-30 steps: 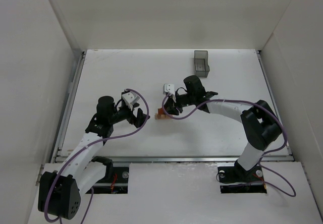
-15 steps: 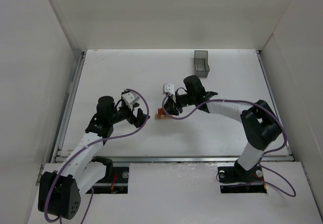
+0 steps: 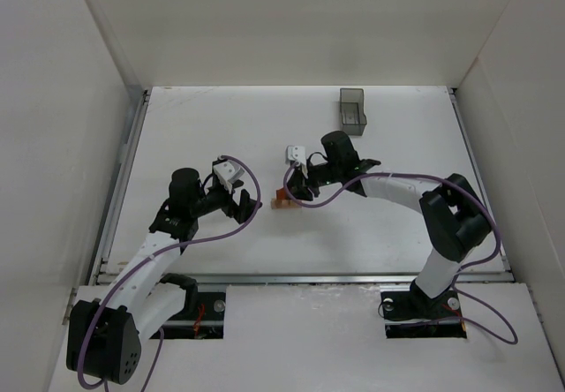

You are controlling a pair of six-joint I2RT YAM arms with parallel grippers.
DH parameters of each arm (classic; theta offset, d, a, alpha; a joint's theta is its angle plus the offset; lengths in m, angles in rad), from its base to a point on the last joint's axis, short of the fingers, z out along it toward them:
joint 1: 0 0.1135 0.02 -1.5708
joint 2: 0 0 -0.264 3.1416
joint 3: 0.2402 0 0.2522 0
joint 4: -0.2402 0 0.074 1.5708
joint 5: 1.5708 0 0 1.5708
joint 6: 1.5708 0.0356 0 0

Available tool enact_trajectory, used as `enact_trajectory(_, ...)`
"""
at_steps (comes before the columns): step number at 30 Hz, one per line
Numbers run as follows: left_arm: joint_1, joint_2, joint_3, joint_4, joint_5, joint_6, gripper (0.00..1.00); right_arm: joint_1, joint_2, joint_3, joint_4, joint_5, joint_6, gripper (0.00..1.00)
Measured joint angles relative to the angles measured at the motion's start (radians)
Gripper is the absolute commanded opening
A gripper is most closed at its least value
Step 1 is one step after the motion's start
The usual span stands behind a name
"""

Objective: Build the wood block tower

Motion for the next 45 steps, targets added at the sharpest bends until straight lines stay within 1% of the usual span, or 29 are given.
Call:
enact_trajectory(20,0.008,0.000,0.000,0.000,-0.013,0.009,0.83,0.000,0.013,0.011,0.004,-0.010,0.000,0.00)
enact_trajectory(21,0.008,0.000,0.000,0.000,-0.013,0.009,0.83,0.000,0.016,0.011,0.004,-0.010,0.000,0.03)
enact_trajectory(26,0.008,0.000,0.000,0.000,-0.014,0.011,0.83,0.000,0.024,0.011,0.004,-0.009,0.000,0.10)
enact_trajectory(33,0.008,0.000,0.000,0.000,-0.014,0.011,0.83,0.000,0.024,0.012,0.004,-0.009,0.000,0.12)
enact_trajectory(35,0.008,0.000,0.000,0.000,-0.014,0.011,0.83,0.000,0.024,0.012,0.004,-0.009,0.000,0.14)
enact_trajectory(41,0.008,0.000,0.000,0.000,-0.014,0.011,0.83,-0.006,0.024,0.013,0.005,-0.006,0.000,0.28)
enact_trajectory(45,0.008,0.000,0.000,0.000,-0.014,0.011,0.83,-0.009,0.024,0.015,0.004,-0.001,0.000,0.31)
